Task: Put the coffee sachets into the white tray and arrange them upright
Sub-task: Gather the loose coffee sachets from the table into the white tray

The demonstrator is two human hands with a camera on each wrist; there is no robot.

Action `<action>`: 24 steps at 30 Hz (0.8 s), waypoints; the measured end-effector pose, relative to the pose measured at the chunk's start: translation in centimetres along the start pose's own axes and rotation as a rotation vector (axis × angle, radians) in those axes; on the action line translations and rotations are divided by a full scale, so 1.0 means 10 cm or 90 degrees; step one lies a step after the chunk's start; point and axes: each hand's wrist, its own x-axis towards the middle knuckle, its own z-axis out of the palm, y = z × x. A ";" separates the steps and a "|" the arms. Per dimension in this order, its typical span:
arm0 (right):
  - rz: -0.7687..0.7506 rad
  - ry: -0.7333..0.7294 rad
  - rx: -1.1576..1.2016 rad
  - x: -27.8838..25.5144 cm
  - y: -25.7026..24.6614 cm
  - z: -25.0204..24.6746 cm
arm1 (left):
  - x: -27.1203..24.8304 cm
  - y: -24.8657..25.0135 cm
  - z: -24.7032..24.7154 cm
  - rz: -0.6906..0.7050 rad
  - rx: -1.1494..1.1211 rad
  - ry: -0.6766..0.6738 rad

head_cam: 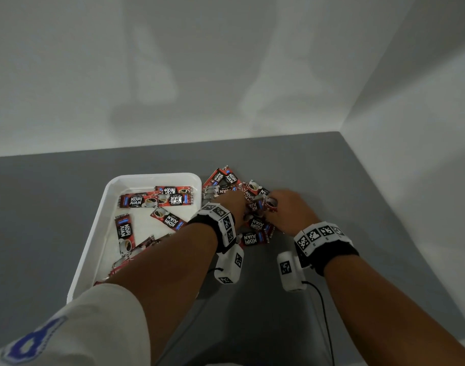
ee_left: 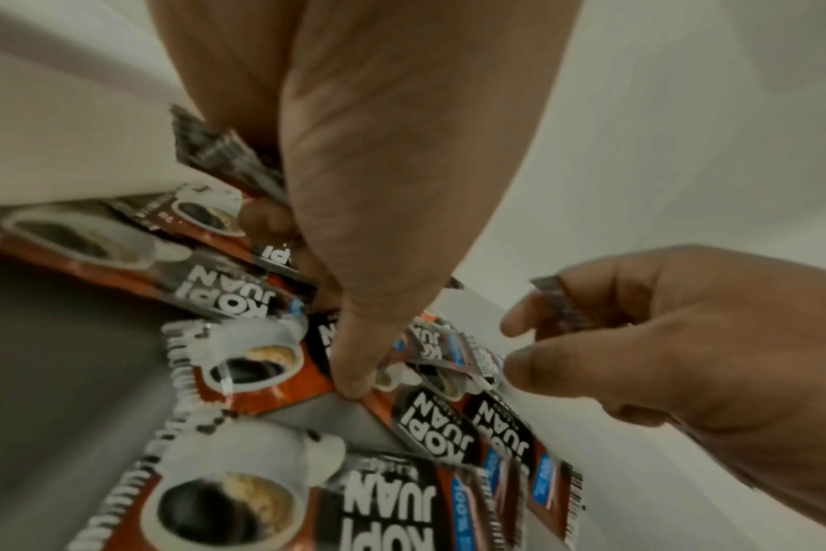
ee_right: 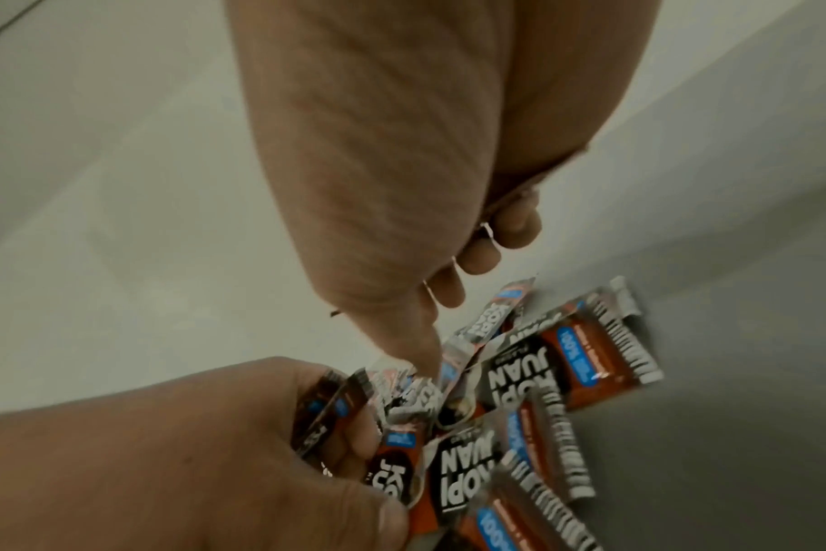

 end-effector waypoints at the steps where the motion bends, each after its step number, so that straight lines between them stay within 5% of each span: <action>1: -0.016 -0.004 -0.025 0.04 -0.04 0.02 | -0.02 0.00 -0.01 -0.003 -0.002 -0.006; 8: -0.068 0.016 -0.137 0.18 -0.17 0.23 | -0.07 0.02 -0.27 0.022 -0.008 -0.025; 12: -0.109 0.034 -0.138 0.23 -0.19 0.27 | -0.12 0.03 -0.26 0.048 0.040 -0.107; 17: -0.028 -0.061 -0.068 0.24 -0.18 0.16 | -0.20 0.14 -0.02 0.058 0.027 -0.172; 24: 0.084 0.037 0.090 0.24 0.17 -0.21 | -0.34 0.21 0.05 0.071 0.119 -0.224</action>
